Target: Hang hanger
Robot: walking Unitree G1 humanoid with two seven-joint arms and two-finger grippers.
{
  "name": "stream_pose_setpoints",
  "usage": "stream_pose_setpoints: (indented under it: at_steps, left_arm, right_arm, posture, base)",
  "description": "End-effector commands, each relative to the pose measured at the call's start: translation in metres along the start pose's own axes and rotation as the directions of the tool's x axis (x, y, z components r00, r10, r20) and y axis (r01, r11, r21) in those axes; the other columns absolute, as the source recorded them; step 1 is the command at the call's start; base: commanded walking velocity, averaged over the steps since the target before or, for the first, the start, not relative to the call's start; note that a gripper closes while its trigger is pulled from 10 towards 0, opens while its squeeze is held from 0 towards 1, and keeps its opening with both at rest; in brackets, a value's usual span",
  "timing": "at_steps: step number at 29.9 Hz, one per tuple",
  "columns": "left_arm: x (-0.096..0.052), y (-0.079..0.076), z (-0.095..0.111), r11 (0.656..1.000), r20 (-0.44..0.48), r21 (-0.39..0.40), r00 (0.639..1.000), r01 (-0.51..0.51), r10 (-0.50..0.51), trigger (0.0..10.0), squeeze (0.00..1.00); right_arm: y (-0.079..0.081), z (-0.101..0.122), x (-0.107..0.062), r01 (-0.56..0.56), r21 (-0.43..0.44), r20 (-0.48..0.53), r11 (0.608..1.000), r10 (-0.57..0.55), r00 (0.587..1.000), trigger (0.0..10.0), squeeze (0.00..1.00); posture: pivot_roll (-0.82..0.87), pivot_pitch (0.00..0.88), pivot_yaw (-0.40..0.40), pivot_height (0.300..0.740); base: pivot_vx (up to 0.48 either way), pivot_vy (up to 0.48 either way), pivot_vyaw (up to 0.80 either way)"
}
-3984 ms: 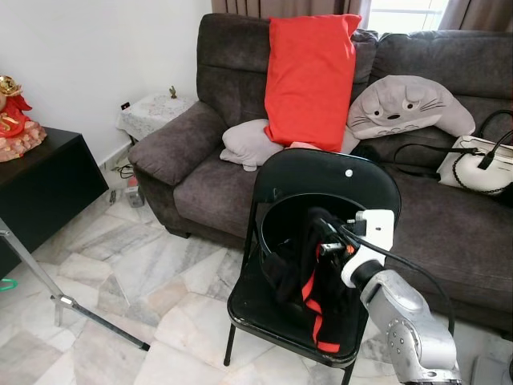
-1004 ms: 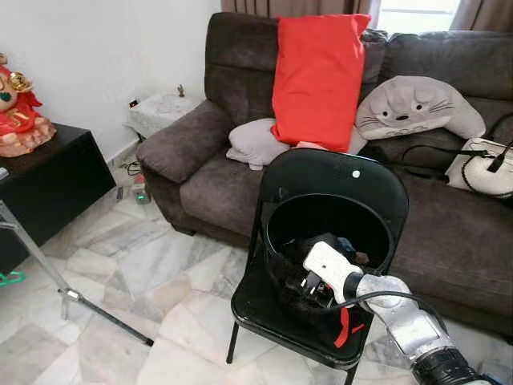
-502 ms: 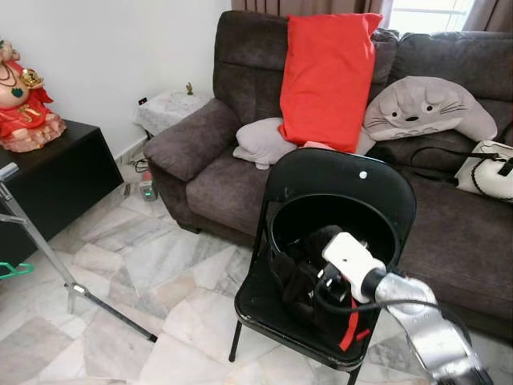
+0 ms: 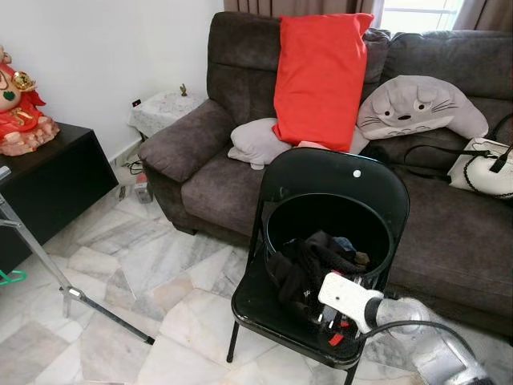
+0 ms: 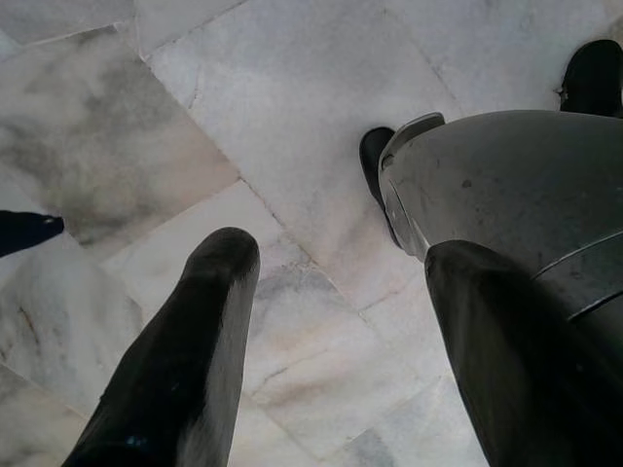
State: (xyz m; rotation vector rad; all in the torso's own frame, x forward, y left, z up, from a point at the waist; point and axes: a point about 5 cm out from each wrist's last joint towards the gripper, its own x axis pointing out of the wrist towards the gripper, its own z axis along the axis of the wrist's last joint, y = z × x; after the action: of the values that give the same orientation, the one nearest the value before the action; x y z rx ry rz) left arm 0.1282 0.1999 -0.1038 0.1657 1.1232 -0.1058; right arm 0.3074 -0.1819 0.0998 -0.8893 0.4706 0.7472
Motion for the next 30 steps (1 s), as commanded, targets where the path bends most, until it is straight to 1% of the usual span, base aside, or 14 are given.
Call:
stream_pose_setpoints:
  at_steps: [1, 4, 5, 7, 8, 10, 11, 13, 14, 16, 19, 21, 24, 30]
  left_arm:
    - [-0.001, 0.002, -0.007, 1.0, -0.03, 0.001, 1.0, -0.001, 0.001, 10.0, 0.0]
    - [-0.001, 0.003, -0.007, 1.0, -0.033, 0.004, 0.999, 0.001, -0.001, 10.0, 0.0]
    - [-0.001, 0.003, -0.007, 1.0, -0.034, 0.006, 0.999, 0.002, -0.002, 10.0, 0.0]
    - [-0.001, 0.003, -0.007, 1.0, -0.034, 0.007, 0.999, 0.003, -0.002, 10.0, 0.0]
    - [-0.001, 0.003, -0.007, 1.0, -0.034, 0.009, 0.999, 0.004, -0.003, 10.0, 0.0]
    - [-0.001, 0.003, -0.007, 1.0, -0.033, 0.01, 0.999, 0.004, -0.004, 10.0, 0.0]
    - [-0.001, 0.003, -0.007, 1.0, -0.033, 0.012, 0.999, 0.004, -0.004, 10.0, 0.0]
    - [-0.001, 0.003, -0.007, 1.0, -0.031, 0.016, 1.0, 0.004, -0.003, 10.0, 0.0]
    - [-0.001, 0.003, -0.006, 1.0, -0.03, 0.017, 1.0, 0.004, -0.003, 10.0, 0.0]
    - [-0.001, 0.003, -0.006, 1.0, -0.026, 0.015, 1.0, 0.0, 0.0, 10.0, 0.0]
    - [-0.001, 0.003, -0.005, 1.0, -0.026, 0.015, 1.0, 0.0, 0.0, 10.0, 0.0]
    - [-0.001, 0.003, -0.005, 1.0, -0.026, 0.018, 1.0, 0.002, -0.002, 10.0, 0.0]
    - [-0.001, 0.003, -0.004, 1.0, -0.026, 0.016, 1.0, 0.001, 0.0, 10.0, 0.0]
    - [-0.001, 0.003, -0.003, 1.0, -0.022, 0.0, 1.0, -0.008, 0.008, 10.0, 0.0]
  right_arm:
    - [-0.007, 0.006, -0.007, 0.025, -0.02, 0.024, 1.0, -0.024, 0.999, 10.0, 0.0]
    - [-0.017, -0.002, -0.022, 0.141, -0.083, -0.022, 0.986, -0.144, 0.989, 10.0, 0.0]
    - [-0.018, -0.002, -0.027, 0.174, -0.108, -0.016, 0.979, -0.177, 0.984, 10.0, 0.0]
    - [-0.018, -0.002, -0.033, 0.219, -0.1, -0.004, 0.971, -0.221, 0.975, 10.0, 0.0]
    - [-0.016, 0.002, -0.039, 0.253, -0.109, 0.037, 0.961, -0.25, 0.967, 10.0, 0.0]
    - [-0.012, 0.004, -0.043, 0.264, -0.138, 0.063, 0.955, -0.257, 0.964, 10.0, 0.0]
    - [-0.011, 0.004, -0.046, 0.28, -0.17, 0.059, 0.945, -0.274, 0.96, 10.0, 0.0]
    - [-0.008, 0.002, -0.049, 0.293, -0.307, 0.048, 0.906, -0.292, 0.955, 10.0, 0.0]
    - [-0.006, 0.001, -0.05, 0.291, -0.336, 0.047, 0.896, -0.293, 0.955, 10.0, 0.0]
    - [-0.004, -0.002, -0.052, 0.355, -0.306, 0.066, 0.883, -0.352, 0.934, 10.0, 0.0]
    - [0.001, -0.01, -0.051, 0.363, -0.383, 0.052, 0.849, -0.372, 0.927, 10.0, 0.0]
    - [0.012, -0.023, -0.039, 0.324, -0.433, 0.011, 0.841, -0.355, 0.935, 10.0, 0.0]
    - [0.016, -0.03, -0.035, 0.313, -0.469, 0.003, 0.826, -0.353, 0.936, 10.0, 0.0]
    - [0.017, -0.047, -0.024, 0.321, -0.555, -0.015, 0.767, -0.395, 0.918, 10.0, 0.0]
  posture:
    - [-0.03, 0.036, 0.084, 0.74]
    - [-0.03, 0.041, 0.086, 0.74]
    - [-0.04, 0.045, 0.089, 0.74]
    - [-0.04, 0.046, 0.089, 0.74]
    - [-0.04, 0.048, 0.09, 0.74]
    - [-0.04, 0.05, 0.09, 0.74]
    - [-0.04, 0.05, 0.09, 0.74]
    - [-0.05, 0.049, 0.087, 0.74]
    - [-0.04, 0.049, 0.086, 0.74]
    - [-0.04, 0.047, 0.087, 0.74]
    - [-0.05, 0.048, 0.088, 0.74]
    - [-0.05, 0.049, 0.085, 0.74]
    - [-0.04, 0.046, 0.082, 0.74]
    - [-0.03, 0.045, 0.078, 0.74]
  base:
    - [0.0, 0.0, 0.0]
    - [0.0, 0.0, 0.0]
    - [0.0, 0.0, 0.0]
    - [0.0, 0.0, 0.0]
    - [0.0, 0.0, 0.0]
    - [0.0, 0.0, 0.0]
    - [0.0, 0.0, 0.0]
    - [0.0, 0.0, 0.0]
    - [0.0, 0.0, 0.0]
    - [0.0, 0.0, 0.0]
    - [0.0, 0.0, 0.0]
    - [0.0, 0.0, 0.0]
    - [0.0, 0.0, 0.0]
    - [0.0, 0.0, 0.0]
